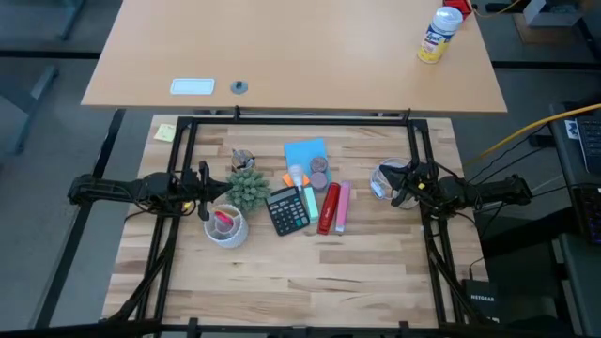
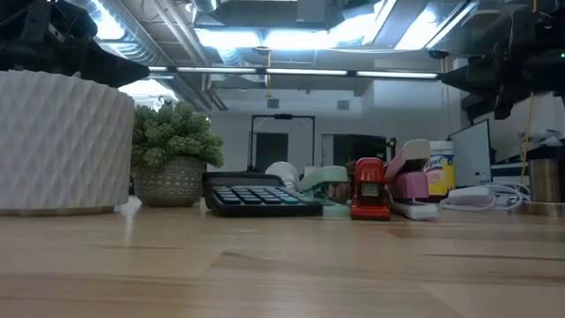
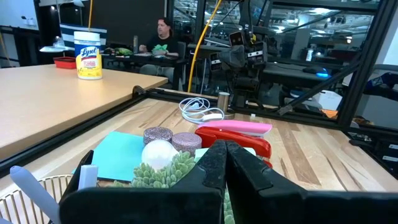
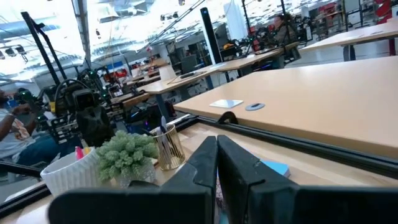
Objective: Screw lightbulb
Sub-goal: Insert the lightbulb into the lamp
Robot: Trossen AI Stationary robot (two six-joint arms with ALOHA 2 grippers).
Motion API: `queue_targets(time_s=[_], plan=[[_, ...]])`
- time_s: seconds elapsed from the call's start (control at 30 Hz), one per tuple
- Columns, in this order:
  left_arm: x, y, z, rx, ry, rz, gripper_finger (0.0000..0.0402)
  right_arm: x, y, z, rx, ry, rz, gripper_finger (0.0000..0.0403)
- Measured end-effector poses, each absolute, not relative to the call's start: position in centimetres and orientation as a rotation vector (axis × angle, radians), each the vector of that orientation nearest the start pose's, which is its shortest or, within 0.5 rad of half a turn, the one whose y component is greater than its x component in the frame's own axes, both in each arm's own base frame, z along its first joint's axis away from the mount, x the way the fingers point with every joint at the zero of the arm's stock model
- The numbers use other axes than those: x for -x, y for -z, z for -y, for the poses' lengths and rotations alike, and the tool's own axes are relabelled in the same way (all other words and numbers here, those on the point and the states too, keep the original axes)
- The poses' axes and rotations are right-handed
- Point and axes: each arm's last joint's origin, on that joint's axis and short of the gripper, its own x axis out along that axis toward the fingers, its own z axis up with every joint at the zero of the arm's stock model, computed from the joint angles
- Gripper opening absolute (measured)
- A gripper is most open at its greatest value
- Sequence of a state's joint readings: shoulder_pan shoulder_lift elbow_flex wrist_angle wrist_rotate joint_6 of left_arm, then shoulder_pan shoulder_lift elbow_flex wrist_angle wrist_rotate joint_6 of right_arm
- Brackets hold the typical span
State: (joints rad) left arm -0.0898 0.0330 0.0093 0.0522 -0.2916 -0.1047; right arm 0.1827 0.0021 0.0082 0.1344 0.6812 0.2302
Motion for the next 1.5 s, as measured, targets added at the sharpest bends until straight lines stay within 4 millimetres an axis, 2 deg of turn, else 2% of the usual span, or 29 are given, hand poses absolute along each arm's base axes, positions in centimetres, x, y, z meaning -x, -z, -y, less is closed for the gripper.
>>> queue_targets(time_s=[0.27, 0.47, 0.63, 0.83, 0.97, 1.2, 1.33, 1.5], plan=[[-9.8, -16.9, 0.0, 0.110, -0.200, 0.039, 0.0001, -9.0, -18.6, 0.3, -0.324, 0.526, 0.268, 0.0019], [-9.8, -16.9, 0.0, 0.110, -0.200, 0.039, 0.0001, -8.6, -19.6, 0.5, -0.320, 0.590, 0.304, 0.0058], [-9.8, -16.9, 0.0, 0.110, -0.200, 0.039, 0.0001, -8.4, -20.3, 0.5, -0.196, 0.598, 0.278, 0.0100], [-9.8, -16.9, 0.0, 0.110, -0.200, 0.039, 0.0001, -7.4, -23.3, 0.6, -0.039, 0.561, 0.266, 0.0119], [-9.8, -16.9, 0.0, 0.110, -0.200, 0.039, 0.0001, -5.9, -26.0, 0.9, 0.019, 0.558, 0.171, 0.0119], [-9.8, -16.9, 0.0, 0.090, -0.204, 0.037, 0.0001, -3.5, -30.7, 1.2, -0.080, 0.509, 0.022, 0.0120], [-9.8, -17.2, 0.0, 0.035, -0.211, 0.056, 0.0001, -3.8, -32.3, 1.1, -0.087, 0.470, -0.118, 0.0120], [-9.7, -18.1, 0.0, 0.147, -0.204, 0.159, 0.0001, -5.7, -33.5, 0.6, -0.100, 0.442, -0.353, 0.0120]])
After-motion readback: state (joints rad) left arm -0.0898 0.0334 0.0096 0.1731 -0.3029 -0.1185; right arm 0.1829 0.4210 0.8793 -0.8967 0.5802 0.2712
